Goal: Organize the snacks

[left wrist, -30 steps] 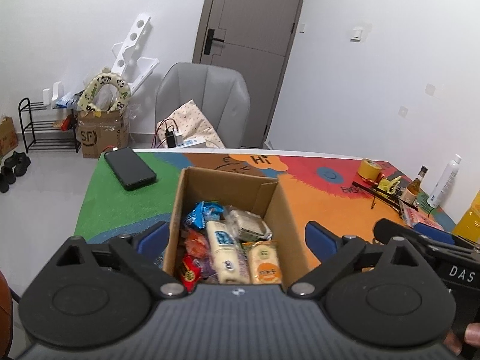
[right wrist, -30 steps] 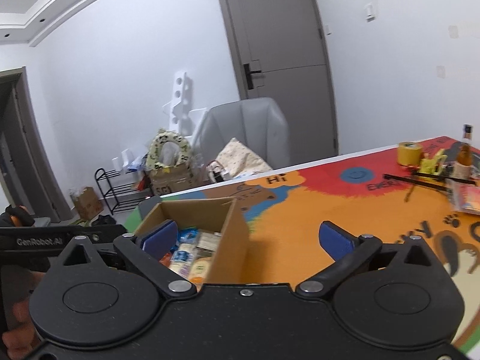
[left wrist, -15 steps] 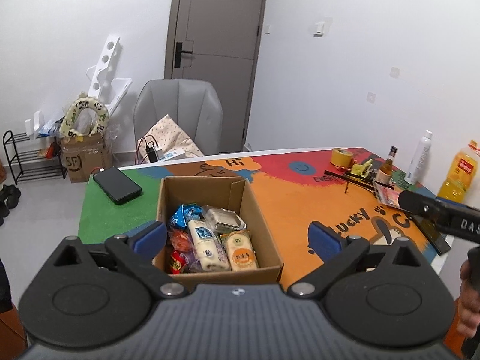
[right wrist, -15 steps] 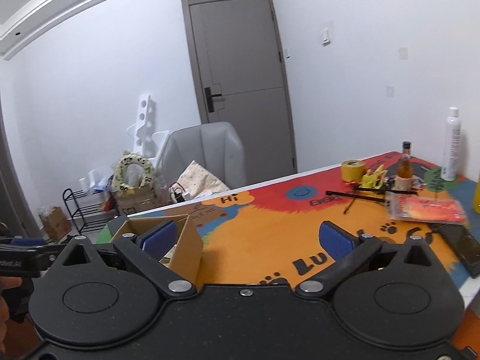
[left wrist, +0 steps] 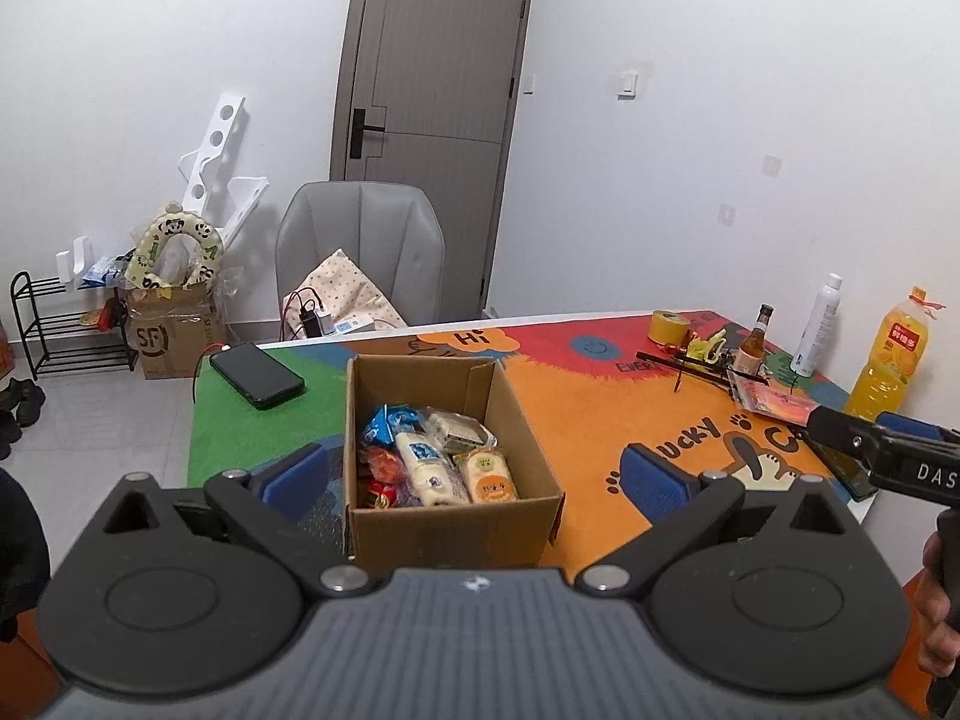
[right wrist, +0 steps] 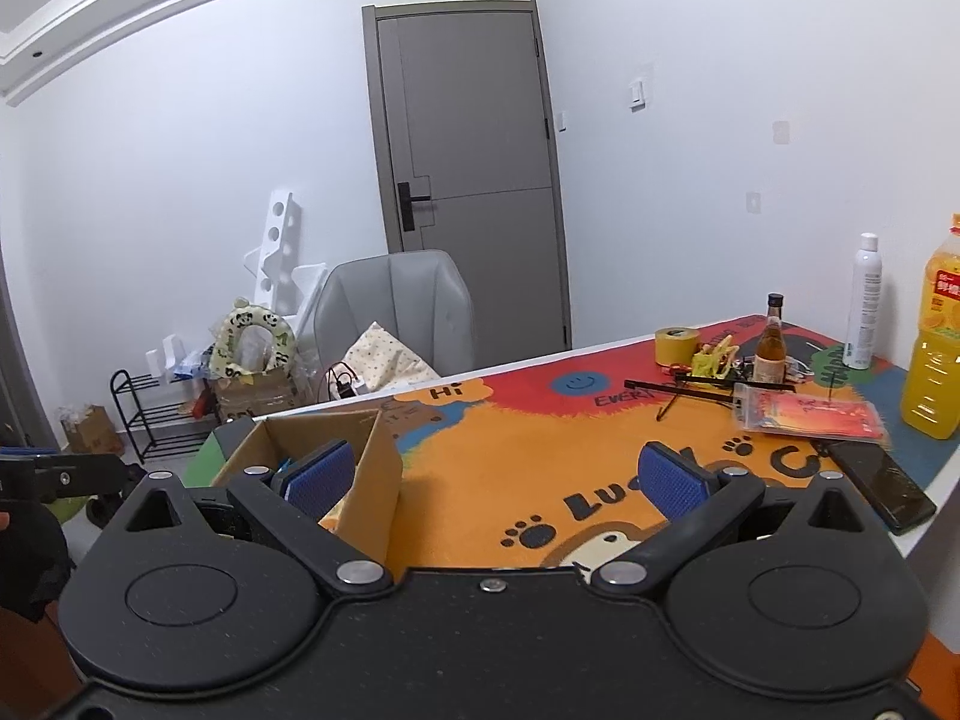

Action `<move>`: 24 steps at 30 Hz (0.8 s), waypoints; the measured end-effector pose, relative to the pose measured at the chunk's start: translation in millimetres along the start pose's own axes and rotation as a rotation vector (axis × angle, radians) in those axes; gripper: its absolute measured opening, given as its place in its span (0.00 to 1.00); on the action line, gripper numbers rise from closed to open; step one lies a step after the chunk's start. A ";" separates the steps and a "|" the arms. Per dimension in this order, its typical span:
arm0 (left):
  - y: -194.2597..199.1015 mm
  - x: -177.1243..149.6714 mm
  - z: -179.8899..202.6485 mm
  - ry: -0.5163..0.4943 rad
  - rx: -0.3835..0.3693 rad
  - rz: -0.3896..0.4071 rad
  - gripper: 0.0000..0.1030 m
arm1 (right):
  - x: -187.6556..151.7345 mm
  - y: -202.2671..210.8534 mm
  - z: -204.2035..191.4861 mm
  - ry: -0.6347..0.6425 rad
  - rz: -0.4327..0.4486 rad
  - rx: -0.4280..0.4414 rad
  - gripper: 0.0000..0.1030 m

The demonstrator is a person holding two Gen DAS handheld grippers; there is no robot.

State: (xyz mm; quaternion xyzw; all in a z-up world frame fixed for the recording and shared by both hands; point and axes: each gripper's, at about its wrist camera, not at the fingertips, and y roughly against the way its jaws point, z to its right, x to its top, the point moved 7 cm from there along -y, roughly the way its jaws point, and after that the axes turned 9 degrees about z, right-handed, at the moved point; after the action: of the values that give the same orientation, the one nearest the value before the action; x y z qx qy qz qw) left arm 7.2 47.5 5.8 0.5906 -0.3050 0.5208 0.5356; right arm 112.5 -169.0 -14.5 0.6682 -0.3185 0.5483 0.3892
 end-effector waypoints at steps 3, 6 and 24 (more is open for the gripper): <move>5.4 -5.8 1.3 -0.003 -0.010 -0.006 1.00 | -4.5 9.2 -0.7 -0.016 -0.002 -0.009 1.00; 12.7 -11.6 1.4 -0.008 -0.011 -0.004 1.00 | -9.9 18.0 -4.9 -0.008 -0.004 -0.010 1.00; 18.4 -45.7 -13.0 0.009 -0.006 -0.062 1.00 | -39.3 30.4 -11.4 0.025 -0.067 -0.044 1.00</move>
State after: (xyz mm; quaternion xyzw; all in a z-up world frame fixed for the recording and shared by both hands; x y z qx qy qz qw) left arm -25.9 46.4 -32.9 0.5960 -0.2857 0.5056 0.5546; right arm 73.4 -174.1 -46.8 0.6630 -0.3031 0.5360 0.4257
